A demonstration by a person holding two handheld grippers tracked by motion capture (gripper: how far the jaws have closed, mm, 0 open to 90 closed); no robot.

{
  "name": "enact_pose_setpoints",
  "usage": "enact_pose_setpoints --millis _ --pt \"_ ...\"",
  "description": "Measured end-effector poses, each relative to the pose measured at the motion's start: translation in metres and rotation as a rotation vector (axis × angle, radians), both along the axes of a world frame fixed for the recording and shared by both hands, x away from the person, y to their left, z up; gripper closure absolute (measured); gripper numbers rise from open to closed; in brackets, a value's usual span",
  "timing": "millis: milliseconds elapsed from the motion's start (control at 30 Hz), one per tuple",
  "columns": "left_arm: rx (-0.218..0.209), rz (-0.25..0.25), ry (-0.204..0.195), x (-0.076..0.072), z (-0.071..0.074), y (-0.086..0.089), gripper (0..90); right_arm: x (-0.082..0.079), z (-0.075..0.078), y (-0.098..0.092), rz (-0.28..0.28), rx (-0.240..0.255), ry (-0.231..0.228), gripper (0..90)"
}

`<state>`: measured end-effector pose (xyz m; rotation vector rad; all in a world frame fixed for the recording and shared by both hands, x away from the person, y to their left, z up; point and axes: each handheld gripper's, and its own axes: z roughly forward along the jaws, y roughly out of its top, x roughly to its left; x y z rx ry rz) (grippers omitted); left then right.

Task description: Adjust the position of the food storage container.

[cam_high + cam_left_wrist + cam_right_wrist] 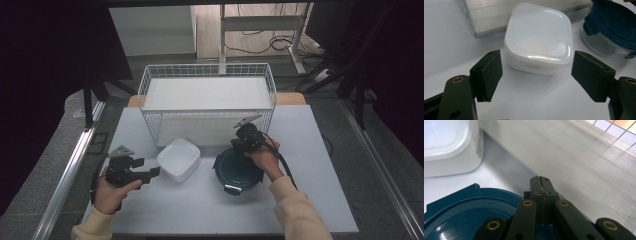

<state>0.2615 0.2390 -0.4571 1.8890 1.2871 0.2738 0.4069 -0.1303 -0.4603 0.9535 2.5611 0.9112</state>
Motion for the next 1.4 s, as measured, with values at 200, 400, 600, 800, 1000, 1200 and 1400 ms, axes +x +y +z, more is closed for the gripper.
enact_pose_setpoints --millis 200,400,600,800,1000,1200,1400 --pt "0.0 0.0 -0.001 0.0 0.001 0.0 24.5 -0.014 0.0 0.001 0.03 0.003 0.01 90.0" --pt "0.002 -0.003 0.0 0.0 0.0 -0.001 24.5 -0.026 0.0 0.002 0.068 -0.001 0.019 90.0" --pt "0.003 -0.002 0.0 0.0 0.001 -0.001 24.5 -0.037 0.0 0.003 0.11 0.0 0.025 90.0" --pt "0.003 -0.001 -0.001 -0.001 0.001 -0.001 24.5 -0.043 0.0 0.004 0.135 0.0 0.033 90.0" --pt "0.003 -0.002 0.001 0.0 0.0 -0.002 24.5 -0.051 0.0 0.005 0.163 0.008 0.04 90.0" --pt "0.003 -0.001 -0.003 -0.001 0.001 -0.001 24.5 -0.055 -0.001 0.005 0.174 0.012 0.047 90.0" --pt "0.005 -0.001 -0.004 -0.001 0.002 -0.002 24.5 -0.055 -0.001 0.005 0.179 0.021 0.055 90.0"
